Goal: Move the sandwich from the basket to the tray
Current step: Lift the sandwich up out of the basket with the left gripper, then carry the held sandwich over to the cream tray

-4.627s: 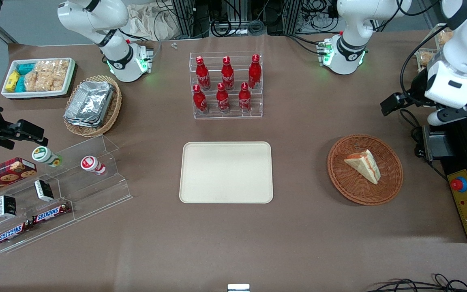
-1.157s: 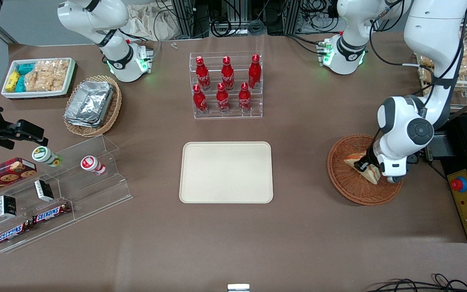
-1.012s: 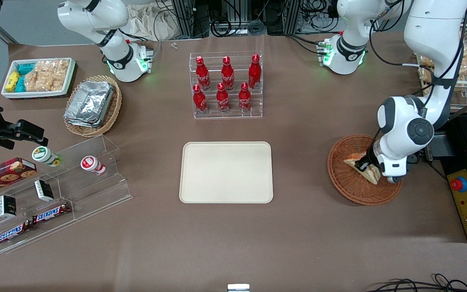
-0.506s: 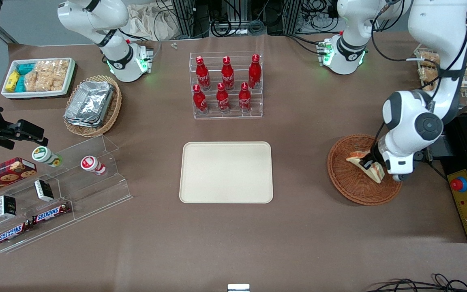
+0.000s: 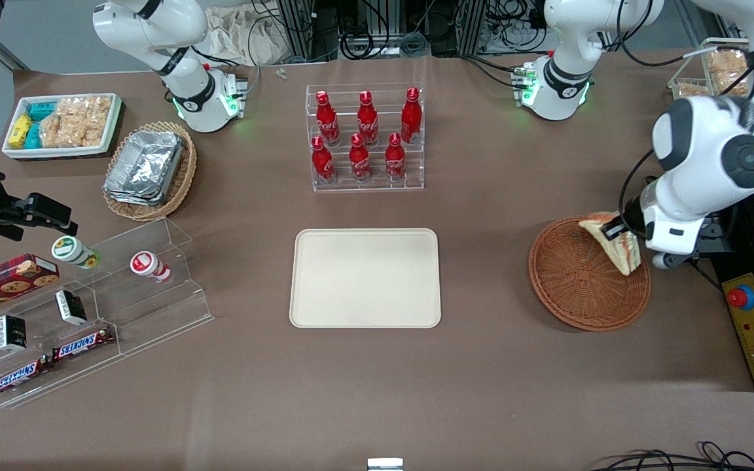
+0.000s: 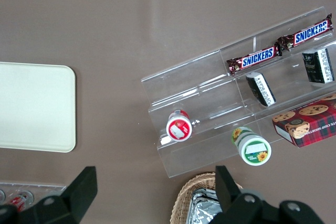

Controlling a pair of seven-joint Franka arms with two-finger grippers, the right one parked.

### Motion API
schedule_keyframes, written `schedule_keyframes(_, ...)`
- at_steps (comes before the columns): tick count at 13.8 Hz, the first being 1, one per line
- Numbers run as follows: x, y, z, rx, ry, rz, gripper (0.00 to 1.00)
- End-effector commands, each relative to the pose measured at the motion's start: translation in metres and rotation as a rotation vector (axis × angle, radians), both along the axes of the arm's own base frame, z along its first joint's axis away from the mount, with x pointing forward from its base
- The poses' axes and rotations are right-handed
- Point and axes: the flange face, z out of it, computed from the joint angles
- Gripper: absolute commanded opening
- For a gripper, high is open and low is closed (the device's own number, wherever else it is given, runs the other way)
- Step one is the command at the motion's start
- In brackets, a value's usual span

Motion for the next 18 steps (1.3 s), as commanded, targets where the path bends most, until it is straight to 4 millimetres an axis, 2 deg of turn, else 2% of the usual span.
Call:
schedule_keyframes(1,0.010,-0.017,0.038,-0.032,0.011,-0.096,0.00)
schedule_keyframes(2,0.010,-0.039,0.044,-0.057,-0.001,-0.160,0.00)
schedule_keyframes(5,0.011,-0.072,0.049,-0.075,-0.016,-0.307,0.00)
schedule_keyframes(7,0.012,-0.114,0.048,-0.084,-0.037,-0.377,0.00)
schedule_keyframes(8,0.010,-0.125,0.047,-0.087,-0.038,-0.398,0.00)
schedule_keyframes(10,0.004,-0.163,0.044,-0.090,-0.041,-0.468,0.00)
schedule_keyframes(15,0.007,-0.237,0.034,-0.128,-0.048,-0.562,0.00)
schedule_keyframes(17,0.005,-0.265,0.028,-0.137,-0.072,-0.538,0.00)
schedule_keyframes(18,0.003,-0.280,0.014,-0.119,-0.071,-0.530,0.00)
